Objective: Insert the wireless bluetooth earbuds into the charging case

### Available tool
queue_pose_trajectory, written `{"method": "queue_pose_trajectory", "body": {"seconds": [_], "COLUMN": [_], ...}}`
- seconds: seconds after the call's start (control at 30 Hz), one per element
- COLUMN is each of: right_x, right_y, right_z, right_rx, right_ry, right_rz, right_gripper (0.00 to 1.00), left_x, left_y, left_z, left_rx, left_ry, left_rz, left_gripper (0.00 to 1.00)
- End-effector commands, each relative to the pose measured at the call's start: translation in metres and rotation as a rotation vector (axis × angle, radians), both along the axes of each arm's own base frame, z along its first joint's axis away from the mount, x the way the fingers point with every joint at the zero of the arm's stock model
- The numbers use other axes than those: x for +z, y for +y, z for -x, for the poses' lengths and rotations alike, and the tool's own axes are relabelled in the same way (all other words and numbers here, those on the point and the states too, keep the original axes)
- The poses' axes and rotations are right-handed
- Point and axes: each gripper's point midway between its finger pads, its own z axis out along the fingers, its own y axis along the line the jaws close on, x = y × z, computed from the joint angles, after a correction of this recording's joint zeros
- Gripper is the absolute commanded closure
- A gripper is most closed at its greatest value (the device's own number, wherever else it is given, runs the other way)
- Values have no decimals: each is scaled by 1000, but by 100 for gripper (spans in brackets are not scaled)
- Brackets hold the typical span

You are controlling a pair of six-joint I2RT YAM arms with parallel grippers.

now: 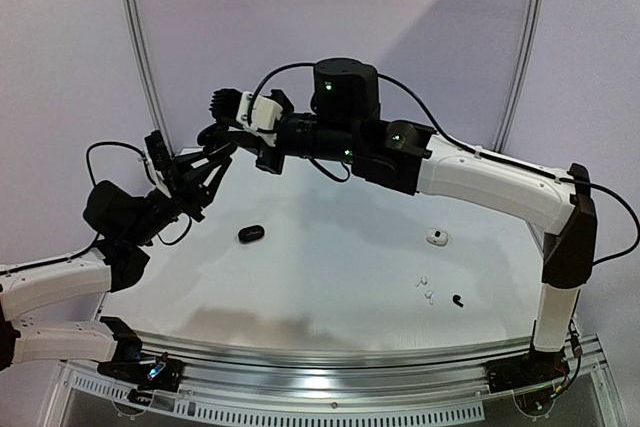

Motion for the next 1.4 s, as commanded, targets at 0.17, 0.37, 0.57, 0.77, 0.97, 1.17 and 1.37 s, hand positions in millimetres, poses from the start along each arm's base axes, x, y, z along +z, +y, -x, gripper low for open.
{"method": "queue_pose_trajectory", "body": {"seconds": [0.17, 0.37, 0.57, 0.77, 0.97, 1.17, 1.37], "right_x": [-21, -25, -36, -41, -40, -40, -42], "right_y": [4, 10, 14, 14, 15, 16, 15], "right_z": [-19, -28, -34, -40, -41, -41, -41], "right_rx": [-98, -155, -189, -223, -222, -222, -224], "right_ry": [-19, -15, -21, -28, -33, -32, -29], "right_rz": [66, 45, 70, 81, 76, 78, 85], "right_gripper": [100, 100, 100, 96, 87, 88, 87], "left_x": [19, 23, 28, 29, 28, 27, 28], "left_y": [4, 9, 11, 13, 12, 12, 12], "left_z": [3, 1, 4, 4, 5, 6, 6], "left_rx": [26, 81, 86, 90, 85, 75, 77], "left_ry": [-61, -105, -129, -130, -128, -125, -126], "left_rz": [41, 53, 67, 76, 74, 74, 75], "left_gripper": [100, 100, 100, 100, 100, 100, 100]}}
